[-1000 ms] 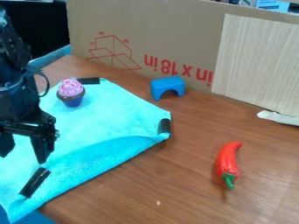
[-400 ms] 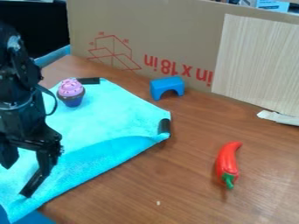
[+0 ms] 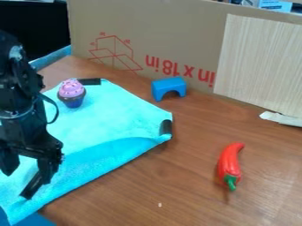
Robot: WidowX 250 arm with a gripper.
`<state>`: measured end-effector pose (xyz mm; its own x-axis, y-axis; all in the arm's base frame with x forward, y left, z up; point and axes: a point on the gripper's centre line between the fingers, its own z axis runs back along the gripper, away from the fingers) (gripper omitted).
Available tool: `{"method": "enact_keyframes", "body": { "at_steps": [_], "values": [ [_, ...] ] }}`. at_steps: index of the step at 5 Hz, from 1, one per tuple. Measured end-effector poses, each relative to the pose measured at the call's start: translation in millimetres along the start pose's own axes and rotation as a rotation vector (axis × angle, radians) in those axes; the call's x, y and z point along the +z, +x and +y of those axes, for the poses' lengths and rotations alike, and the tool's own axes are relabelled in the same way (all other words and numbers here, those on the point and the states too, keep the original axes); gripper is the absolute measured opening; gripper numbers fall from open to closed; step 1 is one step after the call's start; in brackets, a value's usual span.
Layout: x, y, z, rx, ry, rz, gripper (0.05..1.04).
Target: Fold the cloth from bottom right to top left
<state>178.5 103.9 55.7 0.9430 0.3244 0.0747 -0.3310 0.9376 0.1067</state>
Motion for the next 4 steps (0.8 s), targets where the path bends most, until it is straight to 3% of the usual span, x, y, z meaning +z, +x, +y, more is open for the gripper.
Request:
{"method": "enact_keyframes", "body": {
  "at_steps": [4],
  "values": [
    [-10.1, 0.5, 8.6, -0.015, 0.029, 0.006, 1.001]
  ]
}}
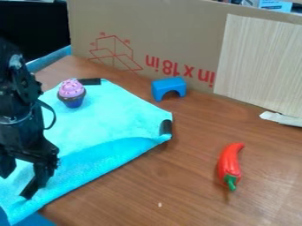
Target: Fold the cloth from bottom right to top left
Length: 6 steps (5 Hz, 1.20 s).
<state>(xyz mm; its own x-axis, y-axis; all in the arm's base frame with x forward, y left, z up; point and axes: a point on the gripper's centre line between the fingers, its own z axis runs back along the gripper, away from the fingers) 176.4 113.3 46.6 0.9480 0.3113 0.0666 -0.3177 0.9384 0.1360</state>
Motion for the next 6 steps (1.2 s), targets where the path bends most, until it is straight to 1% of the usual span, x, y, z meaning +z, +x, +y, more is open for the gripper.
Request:
{"method": "enact_keyframes", "body": {
  "at_steps": [1, 2, 3, 4, 5, 6],
  "values": [
    [-2.0, -0.3, 1.5, 0.004, 0.004, 0.005, 0.999],
    [-4.1, 0.5, 3.0, 0.007, 0.015, 0.005, 0.942],
    [-7.2, -0.7, 3.2, 0.014, 0.018, 0.02, 0.653],
    [-6.9, -0.4, 3.5, 0.012, 0.021, 0.02, 0.35],
    [-5.6, 0.9, 4.2, 0.02, 0.021, 0.02, 0.148],
    [-5.2, 1.4, 4.0, 0.026, 0.02, 0.028, 0.058]
  ]
}}
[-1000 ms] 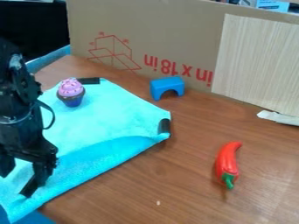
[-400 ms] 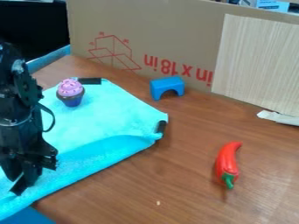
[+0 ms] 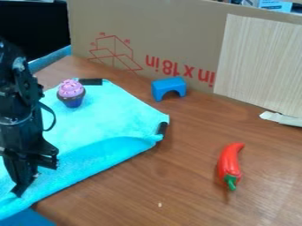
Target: Fold the cloth from bottom right to top left
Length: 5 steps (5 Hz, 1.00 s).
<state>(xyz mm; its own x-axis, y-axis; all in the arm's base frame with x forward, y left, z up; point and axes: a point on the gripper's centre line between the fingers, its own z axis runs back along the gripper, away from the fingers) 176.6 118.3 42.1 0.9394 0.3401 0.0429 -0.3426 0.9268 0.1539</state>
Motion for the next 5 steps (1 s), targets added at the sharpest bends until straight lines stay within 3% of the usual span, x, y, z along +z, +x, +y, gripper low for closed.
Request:
{"method": "enact_keyframes", "body": {
  "at_steps": [2, 3, 5],
  "values": [
    [15.0, 8.4, -4.0, -0.002, -0.049, 0.003, 0.05],
    [29.6, 20.3, -2.6, -0.007, -0.078, -0.031, 0.05],
    [44.3, 47.7, 2.3, -0.035, -0.049, -0.091, 0.05]
  ]
}}
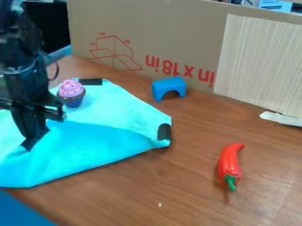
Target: Fold the cloth from bottom right to top left
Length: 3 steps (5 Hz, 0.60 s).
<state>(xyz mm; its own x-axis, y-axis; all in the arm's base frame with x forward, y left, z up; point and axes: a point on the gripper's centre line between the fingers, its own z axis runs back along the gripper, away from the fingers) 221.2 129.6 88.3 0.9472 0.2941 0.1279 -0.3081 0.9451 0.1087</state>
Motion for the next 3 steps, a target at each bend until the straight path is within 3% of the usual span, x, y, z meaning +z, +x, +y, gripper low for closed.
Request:
{"method": "enact_keyframes", "body": {
  "at_steps": [1, 3],
  "values": [
    [-0.3, 23.9, -7.9, -0.014, 0.052, -0.025, 0.05],
    [7.6, 59.9, -7.2, -0.129, 0.115, -0.144, 0.05]
  ]
}}
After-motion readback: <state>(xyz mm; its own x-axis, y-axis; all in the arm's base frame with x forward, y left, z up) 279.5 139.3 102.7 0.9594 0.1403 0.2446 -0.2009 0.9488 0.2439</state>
